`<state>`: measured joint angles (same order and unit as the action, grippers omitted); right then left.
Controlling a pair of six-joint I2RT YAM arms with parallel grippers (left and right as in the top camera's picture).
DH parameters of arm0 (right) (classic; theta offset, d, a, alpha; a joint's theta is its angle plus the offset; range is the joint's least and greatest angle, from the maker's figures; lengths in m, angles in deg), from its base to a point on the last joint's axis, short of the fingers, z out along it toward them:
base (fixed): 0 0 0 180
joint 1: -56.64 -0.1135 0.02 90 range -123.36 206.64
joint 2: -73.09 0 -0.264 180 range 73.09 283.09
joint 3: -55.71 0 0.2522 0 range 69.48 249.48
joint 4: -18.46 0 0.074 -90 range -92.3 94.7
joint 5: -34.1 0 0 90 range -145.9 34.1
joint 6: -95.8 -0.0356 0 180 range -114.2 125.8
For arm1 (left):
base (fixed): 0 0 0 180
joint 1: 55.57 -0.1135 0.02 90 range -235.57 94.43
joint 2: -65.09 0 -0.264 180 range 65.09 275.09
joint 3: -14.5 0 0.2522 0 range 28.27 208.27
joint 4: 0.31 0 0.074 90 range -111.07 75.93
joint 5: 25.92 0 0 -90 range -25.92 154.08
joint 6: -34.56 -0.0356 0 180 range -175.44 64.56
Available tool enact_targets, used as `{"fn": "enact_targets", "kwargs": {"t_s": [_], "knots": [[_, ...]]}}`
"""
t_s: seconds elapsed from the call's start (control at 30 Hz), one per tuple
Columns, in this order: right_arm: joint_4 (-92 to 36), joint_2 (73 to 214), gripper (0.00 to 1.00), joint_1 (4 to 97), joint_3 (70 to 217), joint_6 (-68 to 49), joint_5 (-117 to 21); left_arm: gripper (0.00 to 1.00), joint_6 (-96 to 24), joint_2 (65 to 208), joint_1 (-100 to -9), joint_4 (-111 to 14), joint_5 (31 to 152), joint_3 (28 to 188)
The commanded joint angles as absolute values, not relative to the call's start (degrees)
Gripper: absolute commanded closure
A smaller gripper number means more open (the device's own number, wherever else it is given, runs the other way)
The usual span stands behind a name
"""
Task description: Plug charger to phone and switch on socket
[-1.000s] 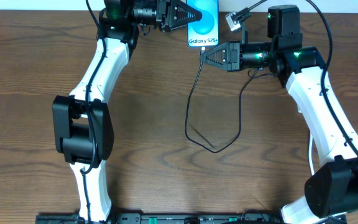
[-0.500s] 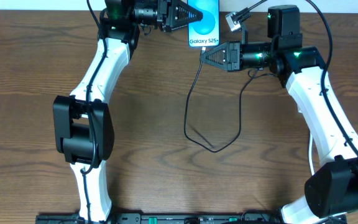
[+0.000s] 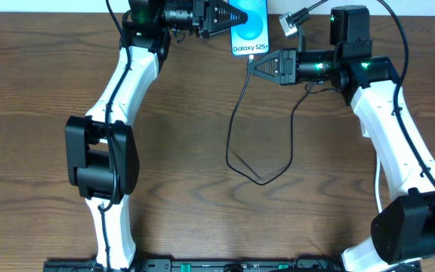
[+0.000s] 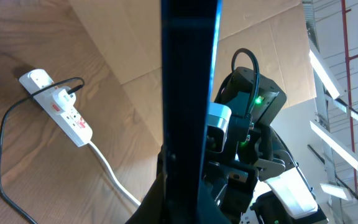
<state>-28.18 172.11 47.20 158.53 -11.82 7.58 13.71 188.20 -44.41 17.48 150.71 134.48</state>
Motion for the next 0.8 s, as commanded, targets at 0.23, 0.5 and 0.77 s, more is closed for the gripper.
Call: {"fn": "enact_targets", "kwargs": {"t_s": [0.23,0.5,0.77], "knots": [[-27.5,172.1,0.99,47.0,158.7,-12.6,6.3,0.93,13.4,185.9,-43.8,18.2,154.1,135.4],[-27.8,172.1,0.99,46.9,158.7,-12.6,5.7,0.93,13.4,185.9,-43.9,18.2,154.1,135.4],[-28.7,172.1,0.99,46.8,158.7,-12.4,5.7,0.93,13.4,185.9,-43.8,18.2,154.1,135.4]]}}
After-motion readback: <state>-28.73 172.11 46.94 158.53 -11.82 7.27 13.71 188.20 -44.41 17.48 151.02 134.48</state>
